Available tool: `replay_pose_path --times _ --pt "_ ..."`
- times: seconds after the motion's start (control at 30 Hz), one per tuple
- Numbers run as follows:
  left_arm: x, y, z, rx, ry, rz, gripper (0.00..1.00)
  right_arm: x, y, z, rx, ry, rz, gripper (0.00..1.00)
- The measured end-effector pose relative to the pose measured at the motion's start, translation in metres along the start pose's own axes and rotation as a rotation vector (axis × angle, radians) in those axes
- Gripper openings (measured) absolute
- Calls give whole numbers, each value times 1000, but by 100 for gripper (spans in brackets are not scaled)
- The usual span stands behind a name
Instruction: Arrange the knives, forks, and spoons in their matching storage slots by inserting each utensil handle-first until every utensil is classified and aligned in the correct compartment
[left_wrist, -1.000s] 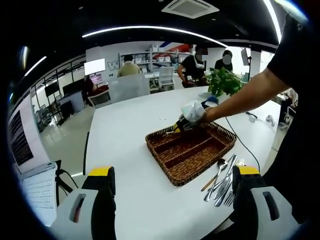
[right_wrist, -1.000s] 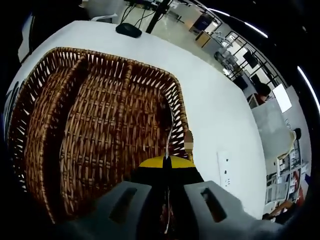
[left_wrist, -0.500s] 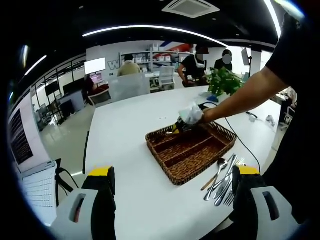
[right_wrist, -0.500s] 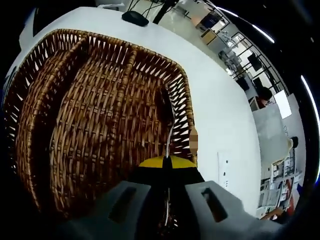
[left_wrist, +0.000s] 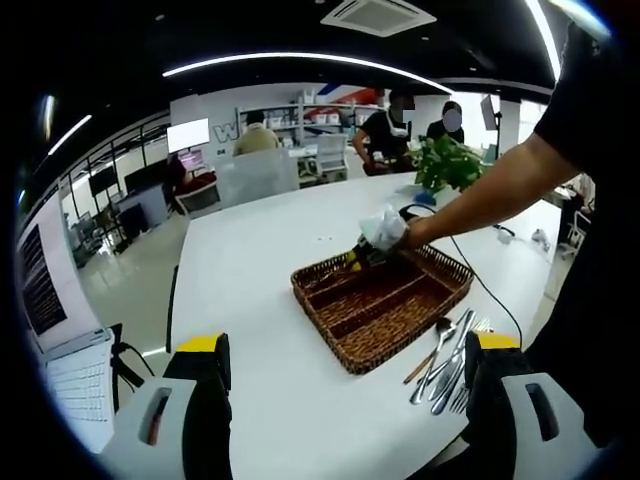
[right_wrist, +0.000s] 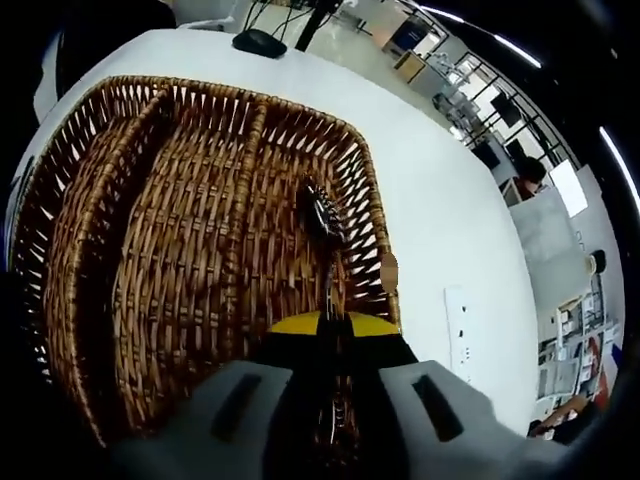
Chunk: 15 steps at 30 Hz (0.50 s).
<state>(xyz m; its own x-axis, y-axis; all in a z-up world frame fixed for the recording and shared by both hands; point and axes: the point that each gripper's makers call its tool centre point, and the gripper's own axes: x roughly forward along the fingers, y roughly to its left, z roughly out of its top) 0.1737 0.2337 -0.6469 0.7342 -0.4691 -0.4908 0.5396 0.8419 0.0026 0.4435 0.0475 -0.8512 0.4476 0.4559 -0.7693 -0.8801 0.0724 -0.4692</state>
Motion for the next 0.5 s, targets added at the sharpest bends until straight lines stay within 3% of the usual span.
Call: replay_pose_path --times 0.3,0.37,0.43,0.5 --pt "5 -2 5 9 -20 -13 99 -24 -11 12 51 -79 -23 17" --pt "6 -3 6 8 -26 -15 99 -30 -17 20 67 -114 -37 30" --pt "7 -3 7 8 -34 -19 99 -42 -31 28 139 -156 -84 46" --pt "9 -5 9 12 -42 -28 99 -57 -40 35 191 -194 -103 53"
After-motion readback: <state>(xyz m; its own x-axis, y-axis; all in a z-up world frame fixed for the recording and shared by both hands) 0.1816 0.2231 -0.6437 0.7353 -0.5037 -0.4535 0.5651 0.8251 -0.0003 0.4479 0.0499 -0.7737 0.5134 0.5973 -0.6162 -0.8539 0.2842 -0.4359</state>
